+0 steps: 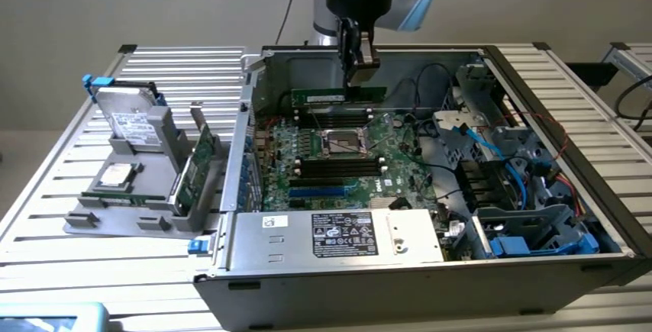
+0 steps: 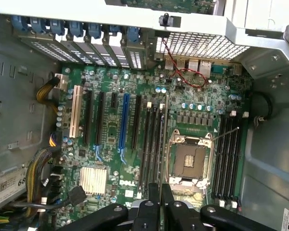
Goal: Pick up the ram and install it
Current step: 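Insert the ram into the slot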
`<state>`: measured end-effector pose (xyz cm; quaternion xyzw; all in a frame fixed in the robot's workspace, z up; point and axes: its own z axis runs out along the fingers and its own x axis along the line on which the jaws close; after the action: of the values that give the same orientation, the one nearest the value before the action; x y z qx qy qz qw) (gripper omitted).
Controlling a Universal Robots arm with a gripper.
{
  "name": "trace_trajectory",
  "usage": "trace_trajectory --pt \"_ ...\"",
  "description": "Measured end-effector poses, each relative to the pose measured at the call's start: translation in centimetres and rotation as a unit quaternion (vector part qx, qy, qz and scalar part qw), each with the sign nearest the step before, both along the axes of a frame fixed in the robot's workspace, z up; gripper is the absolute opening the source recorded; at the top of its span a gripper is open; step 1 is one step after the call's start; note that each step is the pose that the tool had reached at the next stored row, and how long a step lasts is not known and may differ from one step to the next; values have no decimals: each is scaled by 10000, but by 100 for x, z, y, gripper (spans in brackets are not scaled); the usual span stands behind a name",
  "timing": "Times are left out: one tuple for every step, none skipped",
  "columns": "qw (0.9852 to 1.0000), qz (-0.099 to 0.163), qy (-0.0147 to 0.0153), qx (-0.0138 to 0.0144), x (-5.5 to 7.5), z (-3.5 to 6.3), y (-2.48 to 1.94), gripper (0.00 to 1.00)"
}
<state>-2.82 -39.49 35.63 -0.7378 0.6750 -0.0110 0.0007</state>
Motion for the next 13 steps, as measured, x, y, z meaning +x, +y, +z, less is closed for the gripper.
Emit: trace_trajectory --pt "10000 -1 0 -4 0 -3 0 14" --pt "10000 -10 0 -12 0 -8 0 14" --pt "10000 -24 0 -17 0 -17 1 14" --pt "10000 -41 0 -21 0 -29 1 14" --pt "10000 -57 0 -27 0 -40 3 14" --pt "10000 -70 0 -33 0 -53 5 14" --pt "10000 -80 0 -37 1 -67 7 14" --pt "10000 -90 0 -39 2 -83 8 14" --pt "9999 -100 0 -40 6 -99 8 14" --pt "9999 -108 0 -41 11 -115 8 14" --pt "9999 -117 0 -42 18 -133 8 14" --pt "9999 -127 0 -43 25 -149 8 14" --pt "9999 -140 0 -44 29 -164 9 14"
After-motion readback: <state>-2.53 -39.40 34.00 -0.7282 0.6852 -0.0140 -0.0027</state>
